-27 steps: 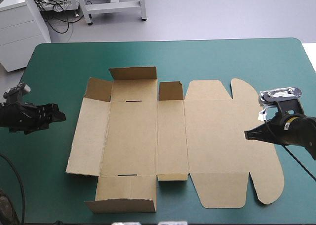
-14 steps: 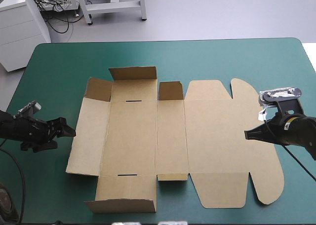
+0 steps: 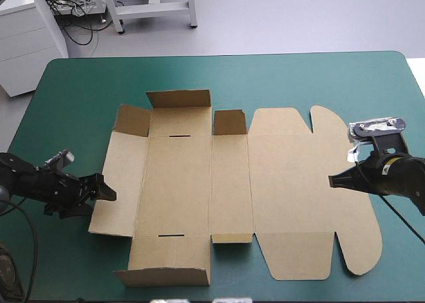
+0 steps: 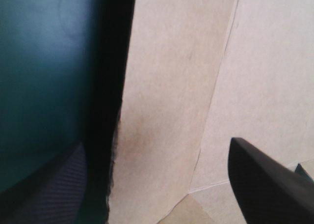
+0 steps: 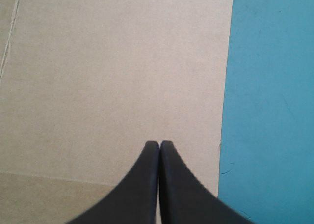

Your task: Fold the box

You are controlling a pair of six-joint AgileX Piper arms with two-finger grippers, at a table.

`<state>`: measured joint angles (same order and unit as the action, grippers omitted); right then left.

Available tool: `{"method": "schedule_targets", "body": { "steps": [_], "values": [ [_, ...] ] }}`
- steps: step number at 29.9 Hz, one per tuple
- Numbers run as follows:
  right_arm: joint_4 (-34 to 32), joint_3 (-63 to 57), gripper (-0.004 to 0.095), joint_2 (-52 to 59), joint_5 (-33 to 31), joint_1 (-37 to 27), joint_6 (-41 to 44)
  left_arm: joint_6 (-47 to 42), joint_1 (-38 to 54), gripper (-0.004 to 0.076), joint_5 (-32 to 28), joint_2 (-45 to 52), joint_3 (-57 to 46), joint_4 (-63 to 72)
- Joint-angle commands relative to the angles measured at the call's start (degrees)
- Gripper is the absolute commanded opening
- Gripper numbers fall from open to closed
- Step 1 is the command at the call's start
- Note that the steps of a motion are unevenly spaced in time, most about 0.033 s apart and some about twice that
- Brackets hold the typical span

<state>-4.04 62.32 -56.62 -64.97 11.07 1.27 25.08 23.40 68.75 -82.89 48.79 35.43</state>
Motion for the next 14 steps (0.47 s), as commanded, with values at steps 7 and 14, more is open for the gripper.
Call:
{"method": "schedule_targets", "body": {
  "steps": [7,14],
  "values": [
    [0.4,1.3,-0.0023,0.8,2.7,-0.4,-0.5,6.8,-1.9,0.0563,1.4,0.3,-2.7,6.5],
    [1.4,1.3,-0.0023,0.8,2.8,-0.4,-0.5,11.6,-2.0,0.0558,0.0,0.0,-2.7,10.1]
  ]
}}
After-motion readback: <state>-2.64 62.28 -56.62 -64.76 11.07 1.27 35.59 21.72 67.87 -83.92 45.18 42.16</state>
